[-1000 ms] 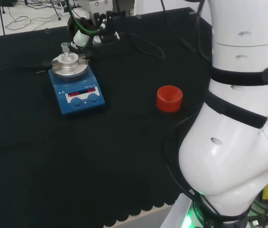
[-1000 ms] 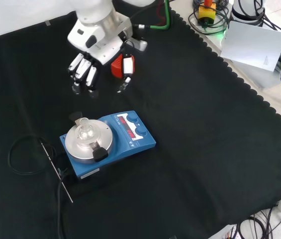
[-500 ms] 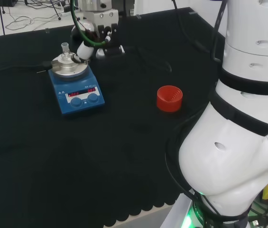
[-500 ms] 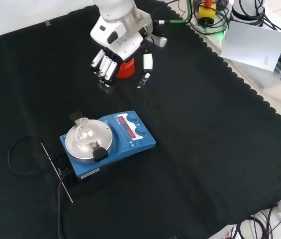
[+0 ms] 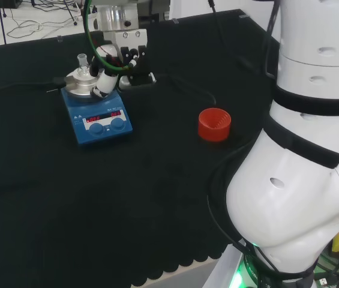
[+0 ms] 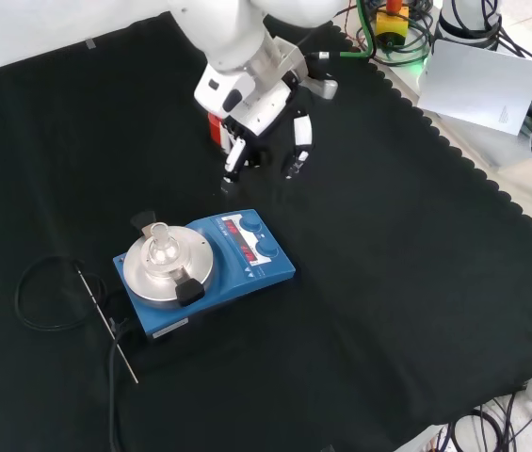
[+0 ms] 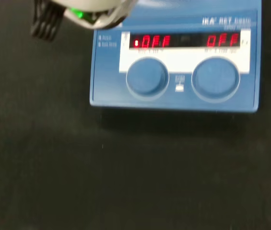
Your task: Turn on the heater.
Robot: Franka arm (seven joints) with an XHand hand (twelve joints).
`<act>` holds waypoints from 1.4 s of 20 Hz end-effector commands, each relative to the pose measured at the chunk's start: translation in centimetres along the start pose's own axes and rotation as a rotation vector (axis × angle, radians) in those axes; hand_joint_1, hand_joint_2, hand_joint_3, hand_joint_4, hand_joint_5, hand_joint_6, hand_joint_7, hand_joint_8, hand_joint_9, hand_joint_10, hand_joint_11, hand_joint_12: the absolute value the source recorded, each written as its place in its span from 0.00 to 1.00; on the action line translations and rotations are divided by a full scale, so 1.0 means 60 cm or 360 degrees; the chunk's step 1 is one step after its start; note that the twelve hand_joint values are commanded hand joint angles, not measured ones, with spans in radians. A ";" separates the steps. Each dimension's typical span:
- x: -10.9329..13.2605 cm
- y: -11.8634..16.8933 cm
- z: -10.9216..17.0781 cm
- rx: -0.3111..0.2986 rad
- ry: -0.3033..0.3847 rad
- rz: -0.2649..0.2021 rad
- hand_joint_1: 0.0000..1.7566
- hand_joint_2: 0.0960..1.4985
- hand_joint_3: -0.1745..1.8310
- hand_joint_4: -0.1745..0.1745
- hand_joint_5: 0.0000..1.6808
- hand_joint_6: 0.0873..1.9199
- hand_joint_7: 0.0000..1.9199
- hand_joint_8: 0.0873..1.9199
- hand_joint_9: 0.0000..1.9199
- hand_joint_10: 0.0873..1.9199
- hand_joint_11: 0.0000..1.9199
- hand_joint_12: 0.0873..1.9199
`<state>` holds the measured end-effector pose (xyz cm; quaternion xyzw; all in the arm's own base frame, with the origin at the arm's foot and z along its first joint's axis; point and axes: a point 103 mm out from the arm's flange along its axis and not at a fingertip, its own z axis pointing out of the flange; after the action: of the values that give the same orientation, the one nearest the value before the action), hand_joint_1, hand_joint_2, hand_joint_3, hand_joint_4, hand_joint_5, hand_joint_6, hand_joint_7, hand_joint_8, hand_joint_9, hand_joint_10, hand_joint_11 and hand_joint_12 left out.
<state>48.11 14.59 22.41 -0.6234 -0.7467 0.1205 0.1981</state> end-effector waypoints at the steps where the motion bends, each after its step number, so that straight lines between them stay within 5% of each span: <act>1: 0.015 0.002 0.030 0.0205 0.0003 0.0014 0.52 0.49 0.39 0.22 0.26 0.15 0.75 0.67 0.83 0.67 0.75 0.50; 4: 0.019 0.004 0.038 0.0257 -0.0019 0.0013 0.60 0.53 0.40 0.19 0.26 0.23 0.78 0.72 0.85 0.75 0.79 0.54; 11: 0.028 0.003 0.059 0.0376 -0.0002 0.0001 0.79 0.48 0.52 0.23 0.19 0.30 0.81 0.78 0.85 0.80 0.66 0.67; 28: 0.036 0.027 0.117 0.0542 0.0006 -0.0013 0.81 0.43 0.60 0.28 0.14 0.23 0.83 0.79 0.86 0.81 0.65 0.70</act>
<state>46.04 17.51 16.29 -0.5810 -0.7192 0.2380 0.2974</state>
